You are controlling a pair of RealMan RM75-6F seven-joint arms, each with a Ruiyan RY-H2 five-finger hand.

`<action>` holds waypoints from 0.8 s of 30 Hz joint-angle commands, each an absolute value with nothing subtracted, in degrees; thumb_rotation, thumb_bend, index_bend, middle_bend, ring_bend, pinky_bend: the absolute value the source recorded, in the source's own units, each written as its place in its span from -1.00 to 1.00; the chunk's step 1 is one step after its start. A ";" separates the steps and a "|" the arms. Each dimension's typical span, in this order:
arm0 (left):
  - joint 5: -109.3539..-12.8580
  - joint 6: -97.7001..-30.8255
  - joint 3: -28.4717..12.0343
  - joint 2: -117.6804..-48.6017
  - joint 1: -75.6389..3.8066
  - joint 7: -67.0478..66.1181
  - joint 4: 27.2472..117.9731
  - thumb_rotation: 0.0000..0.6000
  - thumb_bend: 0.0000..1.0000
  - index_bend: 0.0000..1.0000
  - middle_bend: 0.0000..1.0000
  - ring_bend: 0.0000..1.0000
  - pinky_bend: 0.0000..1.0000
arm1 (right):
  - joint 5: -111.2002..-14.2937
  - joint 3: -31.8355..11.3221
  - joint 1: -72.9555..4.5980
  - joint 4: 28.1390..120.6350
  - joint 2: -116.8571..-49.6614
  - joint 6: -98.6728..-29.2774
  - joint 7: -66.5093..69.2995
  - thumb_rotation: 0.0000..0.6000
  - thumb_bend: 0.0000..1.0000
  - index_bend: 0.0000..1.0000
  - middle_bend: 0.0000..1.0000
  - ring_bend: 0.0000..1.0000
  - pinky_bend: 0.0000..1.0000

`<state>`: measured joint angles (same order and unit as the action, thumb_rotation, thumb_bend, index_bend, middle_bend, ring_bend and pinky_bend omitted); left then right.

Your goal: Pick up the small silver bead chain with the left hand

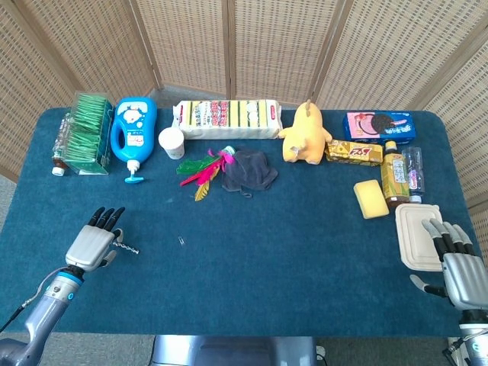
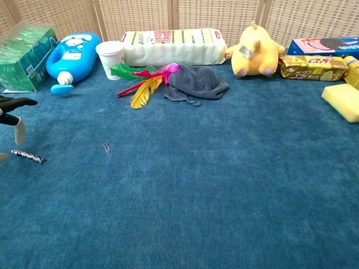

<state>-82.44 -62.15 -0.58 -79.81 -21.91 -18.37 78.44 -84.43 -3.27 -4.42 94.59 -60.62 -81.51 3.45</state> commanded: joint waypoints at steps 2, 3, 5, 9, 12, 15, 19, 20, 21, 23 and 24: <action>-81.88 -61.71 -0.72 -80.52 -22.42 -19.92 77.55 1.00 0.20 -0.13 -1.00 -1.00 -1.00 | -84.41 -3.24 -4.45 94.66 -60.54 -81.40 3.75 1.00 -1.00 -1.00 -1.00 -1.00 -1.00; -81.79 -61.66 -0.71 -80.72 -22.51 -20.33 77.30 1.00 0.20 -0.13 -1.00 -1.00 -1.00 | -84.38 -3.26 -4.46 94.64 -60.52 -81.40 3.75 1.00 -1.00 -1.00 -1.00 -1.00 -1.00; -81.49 -61.47 -0.73 -80.99 -22.66 -20.83 77.01 1.00 0.20 -0.13 -1.00 -1.00 -1.00 | -84.32 -3.26 -4.47 94.67 -60.50 -81.37 3.81 1.00 -1.00 -1.00 -1.00 -1.00 -1.00; -81.02 -61.40 -0.80 -81.48 -22.86 -21.74 76.47 1.00 0.21 -0.13 -1.00 -1.00 -1.00 | -84.21 -3.30 -4.45 94.69 -60.41 -81.38 3.98 1.00 -1.00 -1.00 -1.00 -1.00 -1.00; -80.69 -61.17 -0.68 -81.78 -22.94 -22.11 75.98 1.00 0.20 -0.13 -1.00 -1.00 -1.00 | -84.19 -3.33 -4.44 94.73 -60.30 -81.42 4.31 1.00 -1.00 -1.00 -1.00 -1.00 -1.00; -80.36 -60.94 -0.58 -82.03 -23.00 -22.02 75.43 1.00 0.21 -0.13 -1.00 -1.00 -1.00 | -84.24 -3.31 -4.45 94.78 -60.19 -81.38 4.62 1.00 -1.00 -1.00 -1.00 -1.00 -1.00; -80.16 -60.78 -0.44 -82.24 -23.09 -22.16 75.11 1.00 0.21 -0.13 -1.00 -1.00 -1.00 | -84.28 -3.28 -4.45 94.80 -60.14 -81.40 4.72 1.00 -1.00 -1.00 -1.00 -1.00 -1.00; -80.25 -60.84 -0.30 -82.31 -23.10 -22.41 75.01 1.00 0.21 -0.12 -1.00 -1.00 -1.00 | -84.20 -3.31 -4.45 94.80 -60.12 -81.37 4.86 1.00 -1.00 -1.00 -1.00 -1.00 -1.00; -80.23 -60.90 -0.27 -82.37 -23.08 -22.43 74.99 1.00 0.21 -0.12 -1.00 -1.00 -1.00 | -84.15 -3.33 -4.46 94.80 -60.11 -81.35 4.95 1.00 -1.00 -1.00 -1.00 -1.00 -1.00; -79.98 -60.92 -0.34 -82.47 -23.06 -22.13 75.00 1.00 0.21 -0.12 -1.00 -1.00 -1.00 | -84.02 -3.40 -4.46 94.81 -60.07 -81.33 5.23 1.00 -1.00 -1.00 -1.00 -1.00 -1.00; -79.93 -60.92 -0.37 -82.47 -23.09 -22.04 75.00 1.00 0.21 -0.12 -1.00 -1.00 -1.00 | -84.02 -3.41 -4.46 94.82 -60.05 -81.33 5.34 1.00 -1.00 -1.00 -1.00 -1.00 -1.00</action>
